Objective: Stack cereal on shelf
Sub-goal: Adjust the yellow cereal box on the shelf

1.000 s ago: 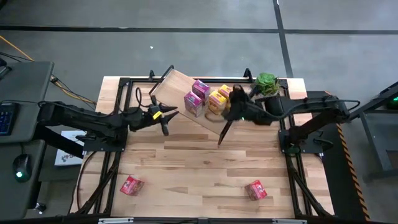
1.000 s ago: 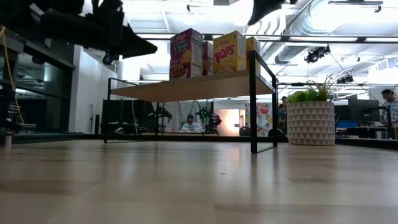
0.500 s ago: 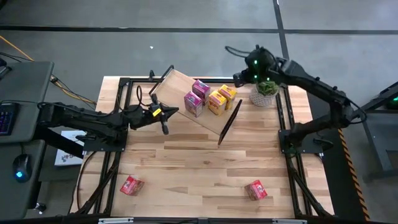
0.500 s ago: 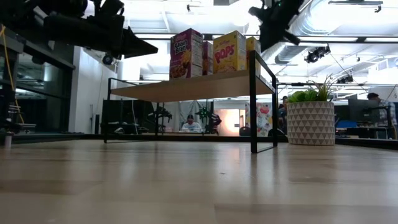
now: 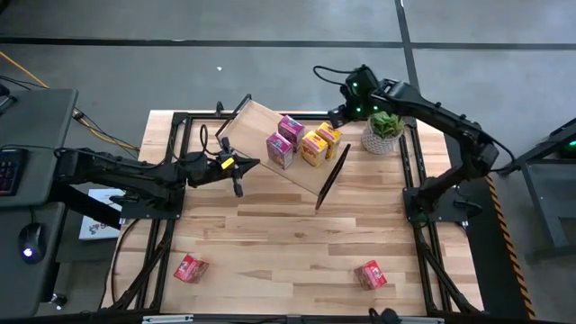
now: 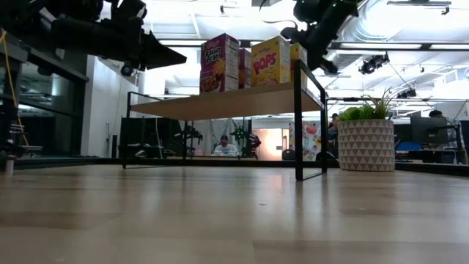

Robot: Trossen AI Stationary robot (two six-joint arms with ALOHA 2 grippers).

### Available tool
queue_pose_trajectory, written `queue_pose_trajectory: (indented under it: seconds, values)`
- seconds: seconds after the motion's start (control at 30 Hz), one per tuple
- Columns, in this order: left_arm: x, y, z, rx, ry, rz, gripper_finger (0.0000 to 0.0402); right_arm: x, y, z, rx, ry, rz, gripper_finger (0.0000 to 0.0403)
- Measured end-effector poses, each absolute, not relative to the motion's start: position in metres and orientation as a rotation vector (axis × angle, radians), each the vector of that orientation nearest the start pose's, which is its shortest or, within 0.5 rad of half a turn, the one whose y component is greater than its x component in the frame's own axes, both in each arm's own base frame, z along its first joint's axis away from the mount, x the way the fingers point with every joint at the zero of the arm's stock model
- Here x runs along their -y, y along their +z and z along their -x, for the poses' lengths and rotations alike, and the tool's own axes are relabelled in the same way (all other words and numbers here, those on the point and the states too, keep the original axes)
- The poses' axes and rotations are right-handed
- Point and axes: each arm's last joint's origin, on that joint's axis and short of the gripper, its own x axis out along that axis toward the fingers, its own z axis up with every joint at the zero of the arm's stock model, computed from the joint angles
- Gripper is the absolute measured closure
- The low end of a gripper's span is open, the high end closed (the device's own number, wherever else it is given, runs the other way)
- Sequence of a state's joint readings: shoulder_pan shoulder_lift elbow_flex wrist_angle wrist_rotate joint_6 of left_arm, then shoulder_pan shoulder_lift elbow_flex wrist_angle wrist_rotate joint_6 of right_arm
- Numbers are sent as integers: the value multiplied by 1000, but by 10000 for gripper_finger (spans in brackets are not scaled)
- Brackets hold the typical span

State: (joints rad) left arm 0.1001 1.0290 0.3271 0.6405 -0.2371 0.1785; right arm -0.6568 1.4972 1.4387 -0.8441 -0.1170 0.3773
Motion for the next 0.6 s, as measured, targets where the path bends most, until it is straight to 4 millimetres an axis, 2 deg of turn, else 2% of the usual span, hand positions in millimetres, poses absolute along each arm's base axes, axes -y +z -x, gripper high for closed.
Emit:
queue_pose_trajectory:
  seconds: [0.13, 0.43, 0.6]
  values:
    - [-27, 211, -204, -92, 331, -183, 401, 189, 333, -254, -733, -585, -696, 403]
    - [-27, 211, -204, -93, 331, -195, 401, 188, 332, -255, -734, -507, -734, 403]
    - [-27, 212, -204, -90, 331, -195, 401, 182, 330, -262, -744, -428, -720, 403]
